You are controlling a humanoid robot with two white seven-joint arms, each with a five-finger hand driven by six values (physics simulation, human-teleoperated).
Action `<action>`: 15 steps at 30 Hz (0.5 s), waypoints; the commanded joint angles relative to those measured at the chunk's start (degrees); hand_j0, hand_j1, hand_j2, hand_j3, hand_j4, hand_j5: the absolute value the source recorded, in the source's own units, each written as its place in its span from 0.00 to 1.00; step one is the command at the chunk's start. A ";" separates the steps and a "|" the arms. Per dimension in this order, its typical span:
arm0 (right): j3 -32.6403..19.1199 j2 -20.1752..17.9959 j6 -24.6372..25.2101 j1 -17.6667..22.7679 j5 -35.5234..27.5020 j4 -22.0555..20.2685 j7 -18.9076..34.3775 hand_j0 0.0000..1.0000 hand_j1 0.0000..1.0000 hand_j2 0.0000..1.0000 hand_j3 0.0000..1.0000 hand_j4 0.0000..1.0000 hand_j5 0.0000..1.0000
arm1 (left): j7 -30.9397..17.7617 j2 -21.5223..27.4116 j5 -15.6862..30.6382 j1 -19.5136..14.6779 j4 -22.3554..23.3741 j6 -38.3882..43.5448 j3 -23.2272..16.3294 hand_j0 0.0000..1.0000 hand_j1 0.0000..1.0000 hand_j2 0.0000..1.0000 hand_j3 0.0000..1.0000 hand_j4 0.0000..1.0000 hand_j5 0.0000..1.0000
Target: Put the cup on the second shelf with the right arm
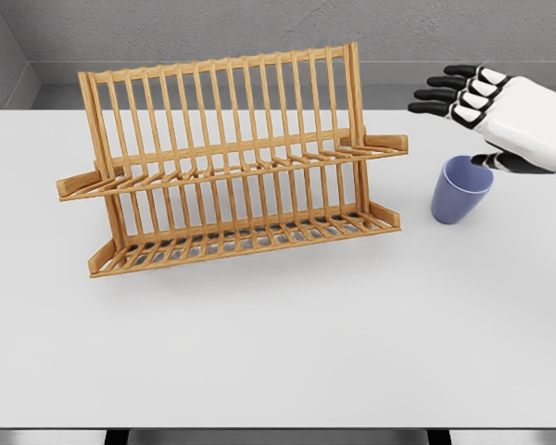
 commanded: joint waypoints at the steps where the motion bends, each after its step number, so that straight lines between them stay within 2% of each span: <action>1: 0.06 -0.13 -0.11 0.00 -0.40 -0.30 -0.01 1.00 1.00 1.00 1.00 1.00 1.00 | 0.03 0.00 0.01 0.00 0.00 0.00 0.00 1.00 1.00 1.00 1.00 1.00 1.00; 3: -0.20 -0.83 -0.11 0.00 -0.75 1.18 -0.71 1.00 1.00 1.00 1.00 1.00 1.00 | -0.06 0.00 0.01 0.00 0.00 0.00 0.00 1.00 1.00 1.00 1.00 1.00 1.00; 4: -0.03 -5.66 -0.11 0.79 -1.71 1.90 -0.71 1.00 1.00 1.00 1.00 1.00 1.00 | -0.06 0.00 0.01 0.00 0.00 0.00 0.00 1.00 1.00 1.00 1.00 1.00 1.00; 5: 0.06 -7.07 1.83 1.84 -2.24 1.98 -0.71 1.00 1.00 1.00 1.00 1.00 1.00 | -0.06 0.00 0.01 0.00 0.00 0.00 0.00 1.00 1.00 1.00 1.00 1.00 1.00; 6: 0.15 -6.81 4.56 2.28 -2.16 2.60 0.43 1.00 1.00 1.00 1.00 1.00 1.00 | 0.03 0.00 0.01 0.00 0.00 0.00 0.00 1.00 1.00 1.00 1.00 1.00 1.00; 7: 0.15 -6.46 4.74 2.02 -2.07 2.69 5.69 1.00 1.00 1.00 1.00 1.00 1.00 | 0.03 0.00 0.01 0.00 0.00 0.00 0.00 1.00 1.00 1.00 1.00 1.00 1.00; 8: -0.20 -4.09 4.92 0.79 -2.16 4.00 15.71 1.00 1.00 1.00 1.00 1.00 1.00 | 0.03 0.00 0.01 0.00 0.09 0.00 0.00 1.00 1.00 1.00 1.00 1.00 1.00; 10: 0.33 -1.10 4.83 -4.56 -2.16 6.38 29.45 1.00 1.00 1.00 1.00 1.00 1.00 | 0.03 0.00 0.01 0.00 0.00 0.00 0.00 1.00 1.00 1.00 1.00 1.00 1.00; 12: 2.69 0.66 4.39 -7.90 -2.24 7.69 29.45 1.00 1.00 1.00 1.00 1.00 1.00 | -0.06 0.00 0.01 0.00 0.00 0.00 0.00 1.00 1.00 1.00 1.00 1.00 1.00; 13: 6.30 1.36 4.30 -10.10 -2.24 9.98 29.45 1.00 1.00 1.00 1.00 1.00 1.00 | 0.03 0.00 0.01 0.00 0.00 0.00 0.00 1.00 1.00 1.00 1.00 1.00 1.00; 15: 15.08 4.70 4.21 -17.39 -2.16 14.81 29.45 1.00 1.00 1.00 1.00 1.00 1.00 | -0.06 0.00 0.01 0.00 0.00 0.00 0.00 1.00 1.00 1.00 1.00 1.00 1.00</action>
